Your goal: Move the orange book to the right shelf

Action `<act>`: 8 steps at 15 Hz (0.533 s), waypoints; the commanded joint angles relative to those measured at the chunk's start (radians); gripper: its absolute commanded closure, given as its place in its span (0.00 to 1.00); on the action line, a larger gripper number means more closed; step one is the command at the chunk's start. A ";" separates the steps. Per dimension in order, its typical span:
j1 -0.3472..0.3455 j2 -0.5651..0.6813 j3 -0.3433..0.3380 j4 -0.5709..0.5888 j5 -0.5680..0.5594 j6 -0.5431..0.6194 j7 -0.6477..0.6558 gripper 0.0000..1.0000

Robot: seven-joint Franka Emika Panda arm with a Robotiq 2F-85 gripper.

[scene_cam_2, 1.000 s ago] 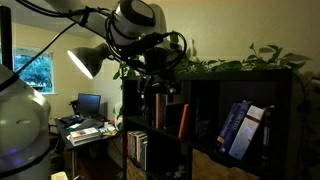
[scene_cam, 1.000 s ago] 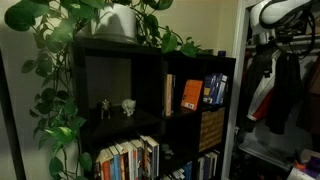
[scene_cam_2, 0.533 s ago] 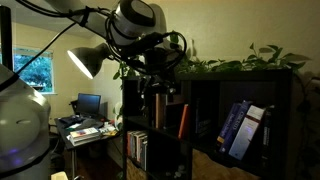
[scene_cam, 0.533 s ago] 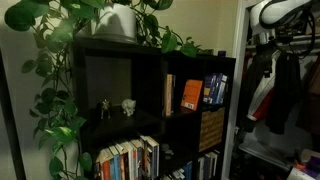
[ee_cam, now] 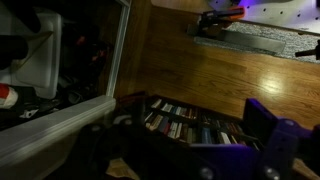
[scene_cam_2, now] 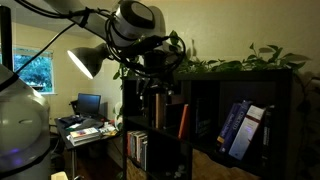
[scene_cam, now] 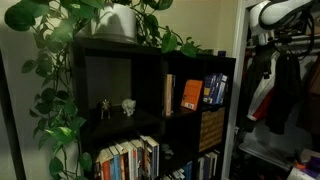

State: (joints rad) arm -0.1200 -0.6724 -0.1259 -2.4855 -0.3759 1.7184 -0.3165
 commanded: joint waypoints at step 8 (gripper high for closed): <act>0.050 -0.038 -0.030 -0.055 0.091 0.172 0.026 0.00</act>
State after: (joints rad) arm -0.0903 -0.6733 -0.1426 -2.4965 -0.3074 1.8140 -0.3135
